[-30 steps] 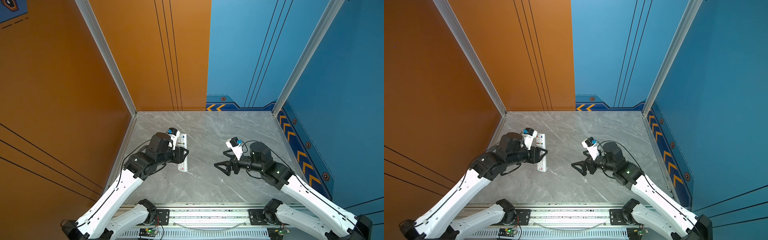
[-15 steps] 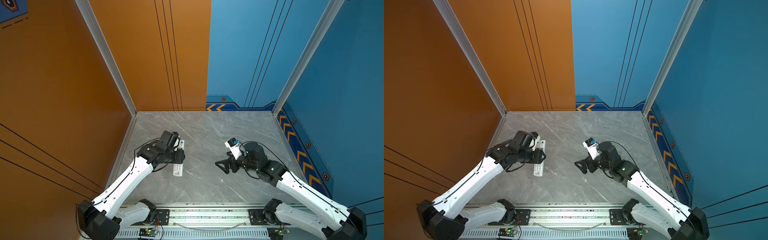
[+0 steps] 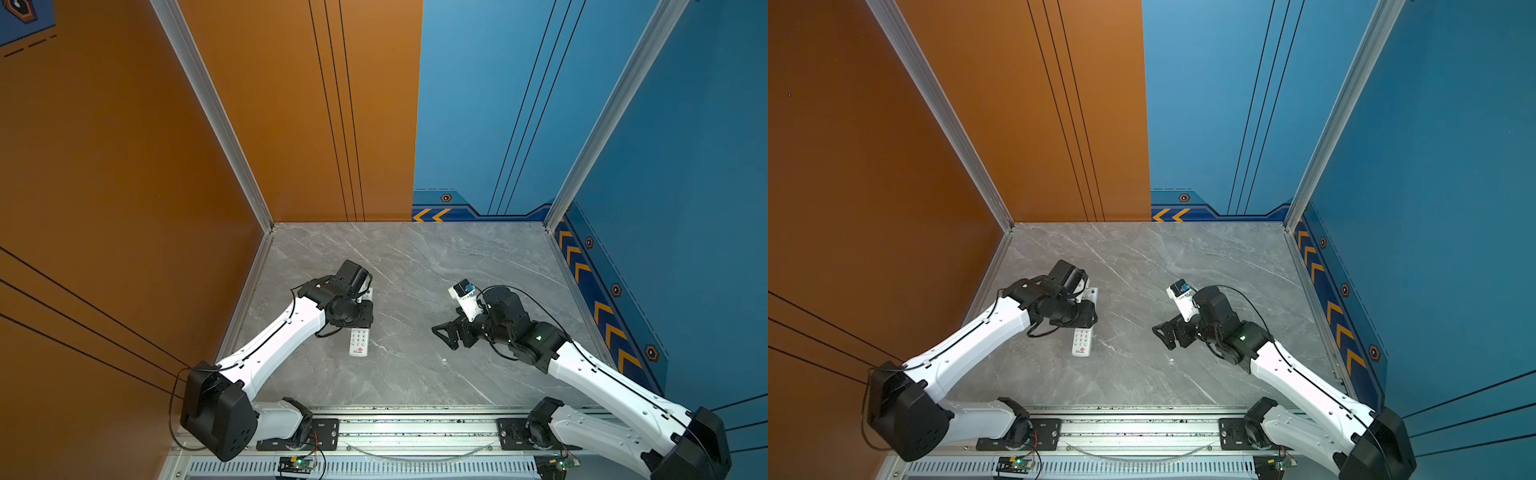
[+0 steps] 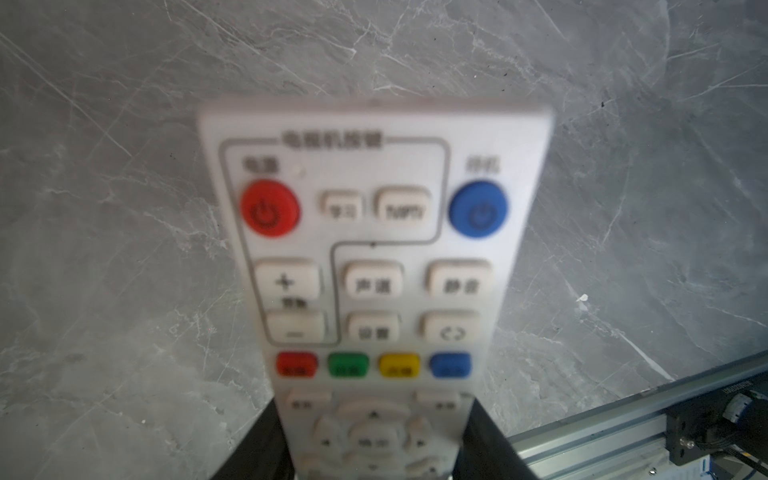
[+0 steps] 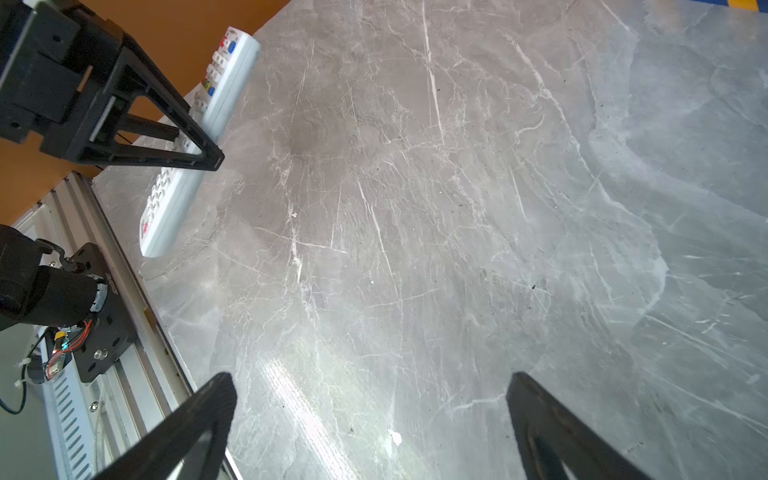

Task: Load the batteries into the remote control
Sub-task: 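Lower the remote with the left gripper onto the table, buttons up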

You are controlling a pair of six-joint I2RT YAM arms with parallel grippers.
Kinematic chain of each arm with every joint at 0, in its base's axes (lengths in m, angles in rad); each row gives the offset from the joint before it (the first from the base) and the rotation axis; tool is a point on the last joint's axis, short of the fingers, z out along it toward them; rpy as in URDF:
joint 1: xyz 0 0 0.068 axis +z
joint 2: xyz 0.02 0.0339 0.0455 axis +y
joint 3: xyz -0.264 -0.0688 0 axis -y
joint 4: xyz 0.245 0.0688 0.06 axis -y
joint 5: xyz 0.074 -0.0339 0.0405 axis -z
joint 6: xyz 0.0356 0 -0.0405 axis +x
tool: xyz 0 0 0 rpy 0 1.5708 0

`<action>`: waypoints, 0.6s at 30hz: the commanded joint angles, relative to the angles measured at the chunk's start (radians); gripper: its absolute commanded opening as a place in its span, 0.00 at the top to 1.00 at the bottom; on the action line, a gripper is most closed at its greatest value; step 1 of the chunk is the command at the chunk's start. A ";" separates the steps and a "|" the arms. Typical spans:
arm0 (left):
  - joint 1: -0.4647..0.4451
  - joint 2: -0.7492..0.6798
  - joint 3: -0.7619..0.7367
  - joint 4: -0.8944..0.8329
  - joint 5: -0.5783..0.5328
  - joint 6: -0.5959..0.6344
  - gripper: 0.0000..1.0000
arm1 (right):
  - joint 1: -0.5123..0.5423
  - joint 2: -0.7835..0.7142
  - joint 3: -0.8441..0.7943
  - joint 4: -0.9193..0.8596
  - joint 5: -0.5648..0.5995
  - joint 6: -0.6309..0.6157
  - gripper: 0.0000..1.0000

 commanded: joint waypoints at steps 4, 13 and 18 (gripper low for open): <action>-0.006 0.073 -0.005 0.035 0.009 -0.018 0.86 | -0.011 -0.047 -0.037 -0.021 0.021 0.001 0.00; -0.013 0.181 -0.017 0.075 0.042 -0.060 0.83 | -0.014 -0.085 -0.050 -0.020 0.015 0.007 0.00; -0.016 0.223 -0.019 0.077 0.039 -0.071 0.83 | -0.018 -0.095 -0.056 -0.014 0.003 0.008 0.00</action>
